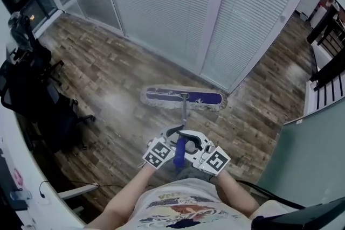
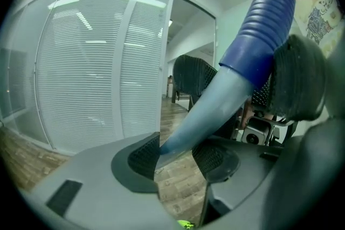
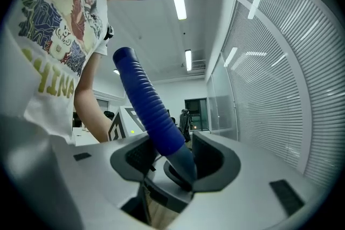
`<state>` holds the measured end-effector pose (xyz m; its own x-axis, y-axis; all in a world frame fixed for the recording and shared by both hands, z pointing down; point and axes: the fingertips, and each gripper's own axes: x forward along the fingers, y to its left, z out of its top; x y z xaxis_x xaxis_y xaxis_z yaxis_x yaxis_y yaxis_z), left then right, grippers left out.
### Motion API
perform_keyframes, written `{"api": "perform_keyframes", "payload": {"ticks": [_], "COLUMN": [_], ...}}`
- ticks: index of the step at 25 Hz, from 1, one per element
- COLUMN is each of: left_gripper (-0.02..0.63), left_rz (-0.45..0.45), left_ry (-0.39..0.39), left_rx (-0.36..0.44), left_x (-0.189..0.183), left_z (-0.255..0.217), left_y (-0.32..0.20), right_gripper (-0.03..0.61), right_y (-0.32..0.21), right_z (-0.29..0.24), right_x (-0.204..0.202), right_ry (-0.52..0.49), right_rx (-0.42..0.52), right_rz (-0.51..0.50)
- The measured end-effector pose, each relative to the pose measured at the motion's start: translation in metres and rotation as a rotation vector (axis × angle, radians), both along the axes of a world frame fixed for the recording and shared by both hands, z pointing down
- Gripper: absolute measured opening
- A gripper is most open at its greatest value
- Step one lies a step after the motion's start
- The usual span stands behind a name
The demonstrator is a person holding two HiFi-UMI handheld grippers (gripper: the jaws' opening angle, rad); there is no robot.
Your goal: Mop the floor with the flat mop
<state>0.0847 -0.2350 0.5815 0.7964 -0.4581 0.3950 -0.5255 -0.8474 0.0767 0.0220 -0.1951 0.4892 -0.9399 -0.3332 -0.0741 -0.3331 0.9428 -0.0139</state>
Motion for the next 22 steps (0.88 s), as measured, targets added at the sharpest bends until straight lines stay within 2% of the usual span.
{"api": "perform_keyframes", "payload": {"ticks": [5,10,14,18,22], "left_gripper": [0.167,0.167,0.169,0.187,0.184], "left_rz": [-0.002,0.018,0.024,0.039,0.023], "left_ry": [-0.016,-0.045,-0.055,-0.046,-0.044], "left_rx": [0.010,0.009,-0.022,-0.116,-0.081], "left_x": [0.019,0.027,0.024,0.008,-0.003], "left_z": [0.006,0.013,0.015,0.021,0.016], "left_y": [-0.072,-0.115,-0.116,-0.094,-0.068], "right_gripper": [0.190,0.193,0.195,0.195,0.196], "right_y": [-0.071,-0.115,-0.118,-0.099,-0.071], "right_z": [0.010,0.023,0.023,0.031,0.024], "right_x": [0.021,0.031,0.030,0.015,0.004], "right_ry": [0.004,0.017,0.018,0.062,0.047], "right_rx": [-0.029,-0.086,-0.109,-0.107,-0.138], "right_rz": [-0.004,0.019,0.036,0.017,0.008]}}
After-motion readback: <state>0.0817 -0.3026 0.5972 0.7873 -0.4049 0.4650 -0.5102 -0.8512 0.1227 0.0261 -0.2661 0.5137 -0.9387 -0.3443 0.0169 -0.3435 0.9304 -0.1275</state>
